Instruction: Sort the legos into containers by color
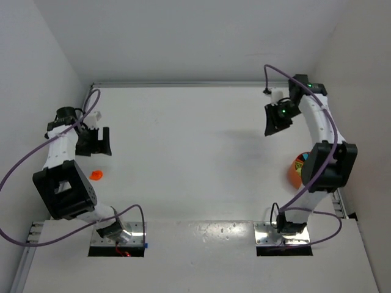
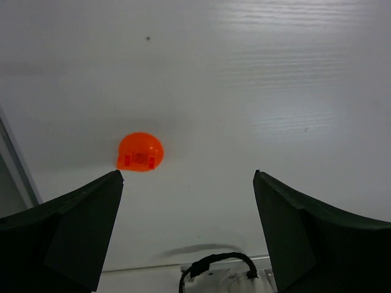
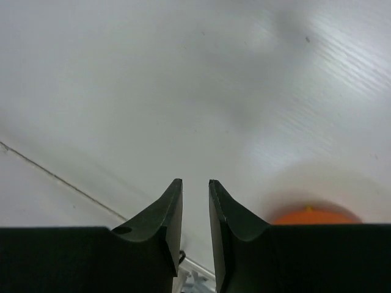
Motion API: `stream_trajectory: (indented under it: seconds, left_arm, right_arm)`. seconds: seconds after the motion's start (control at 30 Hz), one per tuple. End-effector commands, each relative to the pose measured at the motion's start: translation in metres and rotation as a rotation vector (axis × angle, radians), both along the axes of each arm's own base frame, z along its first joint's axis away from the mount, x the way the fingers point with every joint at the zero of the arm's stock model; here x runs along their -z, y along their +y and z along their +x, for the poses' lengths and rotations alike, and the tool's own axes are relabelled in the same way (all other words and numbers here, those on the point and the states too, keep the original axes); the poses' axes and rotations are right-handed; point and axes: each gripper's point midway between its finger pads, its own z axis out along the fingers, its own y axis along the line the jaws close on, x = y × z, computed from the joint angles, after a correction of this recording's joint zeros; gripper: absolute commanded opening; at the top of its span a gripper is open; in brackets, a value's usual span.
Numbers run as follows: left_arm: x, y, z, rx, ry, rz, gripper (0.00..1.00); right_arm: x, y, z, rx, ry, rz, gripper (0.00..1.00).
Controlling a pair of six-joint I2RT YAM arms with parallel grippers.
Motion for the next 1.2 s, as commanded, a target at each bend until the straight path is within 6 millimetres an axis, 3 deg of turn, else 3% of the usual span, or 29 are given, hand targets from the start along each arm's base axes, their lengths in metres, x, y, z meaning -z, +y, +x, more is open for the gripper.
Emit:
stream_trajectory:
  seconds: [0.0,0.13,0.2,0.37,0.5,0.6,0.7,0.9,1.17]
  left_arm:
    - [-0.003,0.024,-0.023,-0.089,0.004,0.154,0.93]
    - [0.012,0.031,-0.040,-0.172,0.026,0.196,0.92]
    - [0.009,0.032,-0.037,-0.147,0.004,0.178,0.92]
    - [0.036,0.038,-0.049,-0.040,0.063,0.165,1.00]
    - [0.056,0.046,-0.055,0.012,0.100,0.111,1.00]
    - [0.073,0.053,-0.060,0.027,0.145,0.069,1.00]
    - [0.082,0.054,-0.054,0.043,0.149,0.034,0.98]
    - [0.091,0.052,-0.043,0.067,0.138,-0.016,0.89]
    - [0.101,0.055,-0.032,0.098,0.129,0.024,0.87]
  right_arm:
    - [-0.003,0.053,0.026,-0.058,-0.015,0.080,0.24]
    - [0.004,0.088,0.045,-0.143,-0.010,0.051,0.23]
    - [0.014,0.095,0.046,-0.166,-0.003,0.011,0.23]
    - [0.039,0.113,0.023,-0.271,0.072,-0.003,0.24]
    - [0.048,0.115,0.010,-0.311,0.107,-0.020,0.27]
    - [0.050,0.110,0.012,-0.316,0.101,-0.052,0.27]
    - [0.056,0.104,0.007,-0.321,0.118,-0.078,0.27]
    - [0.059,0.101,0.003,-0.324,0.126,-0.112,0.27]
    - [0.062,0.099,0.001,-0.323,0.135,-0.122,0.27]
